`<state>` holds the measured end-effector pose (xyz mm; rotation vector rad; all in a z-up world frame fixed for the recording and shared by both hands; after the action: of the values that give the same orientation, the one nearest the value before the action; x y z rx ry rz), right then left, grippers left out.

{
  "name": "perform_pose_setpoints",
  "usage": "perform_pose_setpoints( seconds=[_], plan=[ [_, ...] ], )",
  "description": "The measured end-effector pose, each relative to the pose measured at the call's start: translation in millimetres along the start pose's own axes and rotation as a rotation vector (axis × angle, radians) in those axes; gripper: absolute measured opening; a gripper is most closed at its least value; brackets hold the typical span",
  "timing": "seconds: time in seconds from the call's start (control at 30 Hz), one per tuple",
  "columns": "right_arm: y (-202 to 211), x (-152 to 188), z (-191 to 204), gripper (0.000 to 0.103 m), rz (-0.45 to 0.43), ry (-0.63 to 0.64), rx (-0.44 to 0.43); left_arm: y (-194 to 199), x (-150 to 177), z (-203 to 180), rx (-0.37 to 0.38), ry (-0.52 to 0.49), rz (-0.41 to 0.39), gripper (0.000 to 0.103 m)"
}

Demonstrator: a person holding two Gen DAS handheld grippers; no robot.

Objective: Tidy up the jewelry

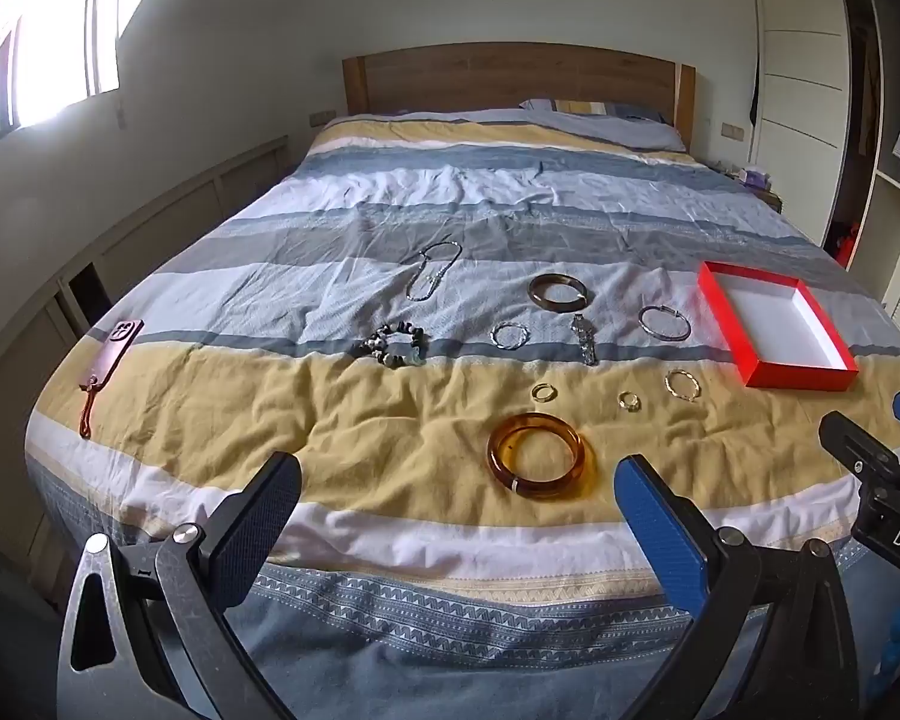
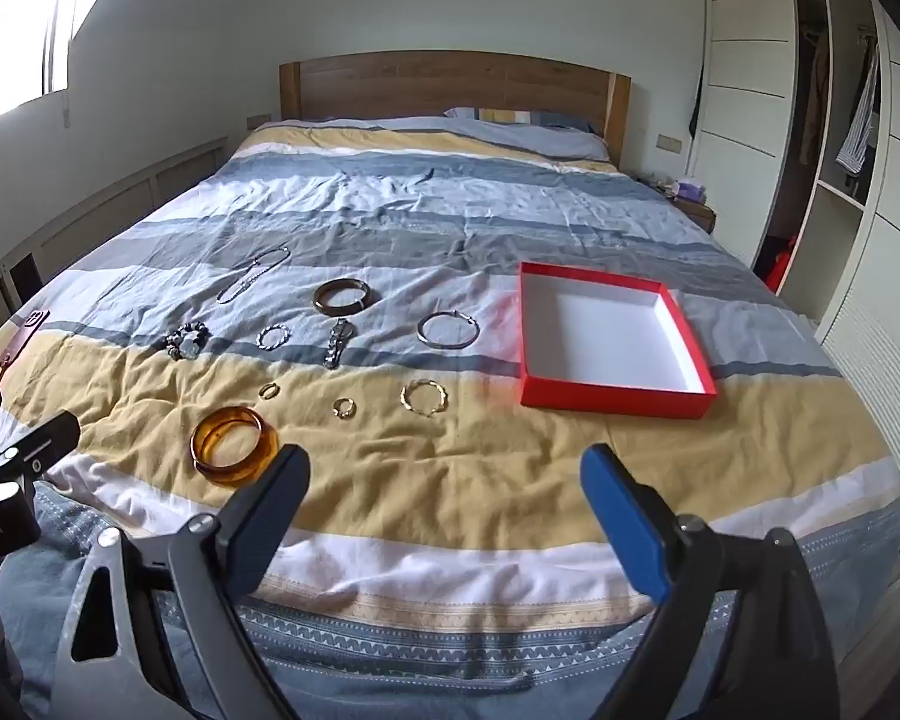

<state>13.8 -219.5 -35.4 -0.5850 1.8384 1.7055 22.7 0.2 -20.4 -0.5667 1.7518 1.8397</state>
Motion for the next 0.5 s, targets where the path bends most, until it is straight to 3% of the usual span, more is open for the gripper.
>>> perform_pose_setpoints(
  seconds=[0.5],
  plan=[
    [1.7,-2.7,-4.9,0.092,0.008,0.012,0.023,-3.3,-4.8,-7.1,0.019,-0.029,0.024,0.102]
  ],
)
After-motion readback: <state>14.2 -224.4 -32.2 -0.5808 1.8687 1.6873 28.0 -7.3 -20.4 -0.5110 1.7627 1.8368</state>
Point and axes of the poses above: each gripper's, at about its wrist camera, not at the fingertips, and y roughly against the way its jaws point, z to its left, x to its underside, the point moved 3 cm from there along -y, roughly the way its jaws point, and after that the axes turned 10 degrees about z, right-handed, at the moved point
